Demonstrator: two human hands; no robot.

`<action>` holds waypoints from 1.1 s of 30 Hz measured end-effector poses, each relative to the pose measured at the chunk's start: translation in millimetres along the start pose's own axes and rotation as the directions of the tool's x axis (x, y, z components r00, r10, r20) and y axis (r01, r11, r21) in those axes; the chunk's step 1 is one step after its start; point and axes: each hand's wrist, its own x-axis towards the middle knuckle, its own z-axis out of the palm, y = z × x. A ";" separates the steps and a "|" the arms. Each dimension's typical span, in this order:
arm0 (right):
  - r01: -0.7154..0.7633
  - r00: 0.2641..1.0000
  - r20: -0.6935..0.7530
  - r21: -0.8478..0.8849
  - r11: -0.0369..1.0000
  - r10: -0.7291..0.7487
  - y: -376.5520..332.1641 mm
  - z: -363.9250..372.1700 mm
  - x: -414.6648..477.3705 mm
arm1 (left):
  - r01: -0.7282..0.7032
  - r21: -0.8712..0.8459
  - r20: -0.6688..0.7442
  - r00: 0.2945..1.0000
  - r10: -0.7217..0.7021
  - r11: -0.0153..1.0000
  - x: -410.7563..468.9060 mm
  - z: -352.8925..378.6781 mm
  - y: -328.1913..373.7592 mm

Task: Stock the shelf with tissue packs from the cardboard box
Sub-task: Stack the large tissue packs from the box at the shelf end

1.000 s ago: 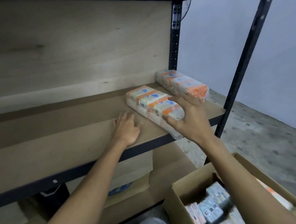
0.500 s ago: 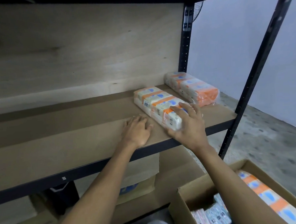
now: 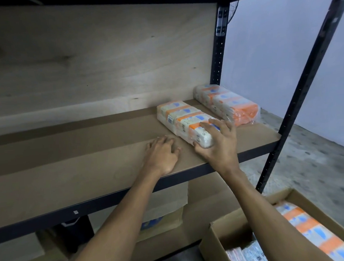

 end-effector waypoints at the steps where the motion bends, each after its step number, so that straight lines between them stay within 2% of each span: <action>1: 0.007 1.000 -0.012 0.006 1.000 -0.007 -0.1 -0.9 1.6 | -0.001 -0.003 0.001 1.000 0.001 1.000 0.1 -0.6 0.3; 12: 0.043 0.994 -0.100 -0.035 0.998 -0.046 9.5 -20.8 30.7 | -0.001 -0.060 0.049 0.999 0.004 0.998 16.4 -6.2 4.0; 20: 0.031 0.987 -0.156 -0.048 0.998 -0.038 44.3 -44.7 68.9 | -0.048 -0.061 0.071 0.996 0.053 0.997 47.1 5.1 32.1; 26: -0.013 0.987 -0.158 -0.109 0.994 -0.004 81.6 -48.7 96.6 | -0.060 -0.051 0.071 0.995 0.064 0.997 65.9 17.1 53.9; 33: -0.079 0.990 -0.122 -0.074 0.994 0.070 113.4 -38.2 119.2 | -0.063 -0.038 0.038 0.997 0.064 0.997 71.8 24.7 53.8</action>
